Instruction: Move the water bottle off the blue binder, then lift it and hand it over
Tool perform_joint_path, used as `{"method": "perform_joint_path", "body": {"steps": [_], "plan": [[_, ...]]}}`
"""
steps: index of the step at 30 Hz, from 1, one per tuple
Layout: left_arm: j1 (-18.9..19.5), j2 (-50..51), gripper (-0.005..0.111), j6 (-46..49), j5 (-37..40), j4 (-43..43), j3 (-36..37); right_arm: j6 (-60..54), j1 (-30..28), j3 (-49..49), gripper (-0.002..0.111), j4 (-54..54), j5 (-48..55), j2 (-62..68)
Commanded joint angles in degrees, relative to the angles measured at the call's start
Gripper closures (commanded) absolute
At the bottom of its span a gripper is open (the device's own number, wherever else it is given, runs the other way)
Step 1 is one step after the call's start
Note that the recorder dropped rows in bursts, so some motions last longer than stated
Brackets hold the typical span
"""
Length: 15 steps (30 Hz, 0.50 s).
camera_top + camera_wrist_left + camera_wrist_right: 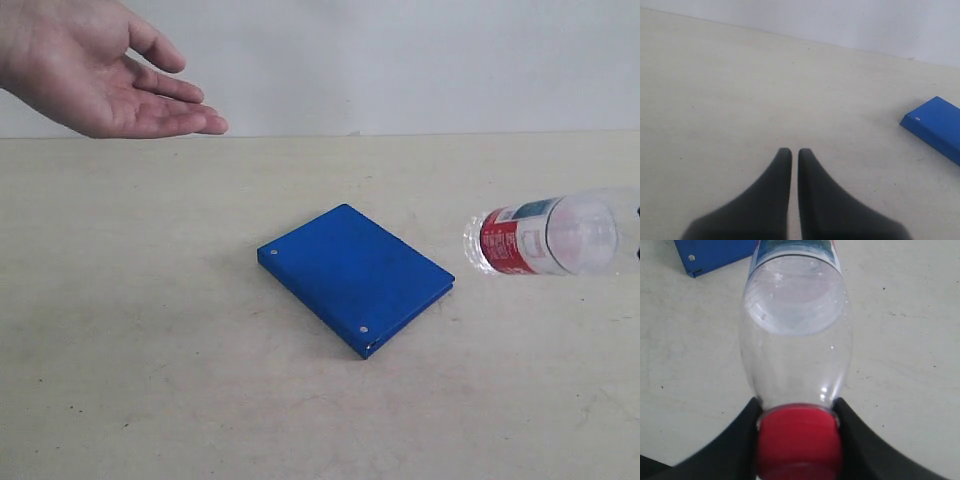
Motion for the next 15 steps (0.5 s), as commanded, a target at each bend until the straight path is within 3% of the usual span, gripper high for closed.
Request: {"method": "perform_joint_path", "body": {"steps": [1, 6, 10, 15], "plan": [[-0.5, -0.2, 0.102, 0.1, -0.4, -0.6, 0.0, -1.9, 0.0, 4.4, 0.108, -4.7, -0.5, -0.5], [-0.5, -0.2, 0.102, 0.1, -0.4, -0.6, 0.0, 17.9, 0.0, 6.7, 0.108, -21.8, -6.8, -0.6], [-0.5, -0.2, 0.102, 0.1, -0.4, -0.6, 0.0, 18.3, 0.0, 6.7, 0.108, -23.1, -15.7, 0.5], [-0.5, -0.2, 0.102, 0.1, -0.4, -0.6, 0.0, 23.4, 0.0, 6.7, 0.108, -23.7, -34.6, 7.3]]}}
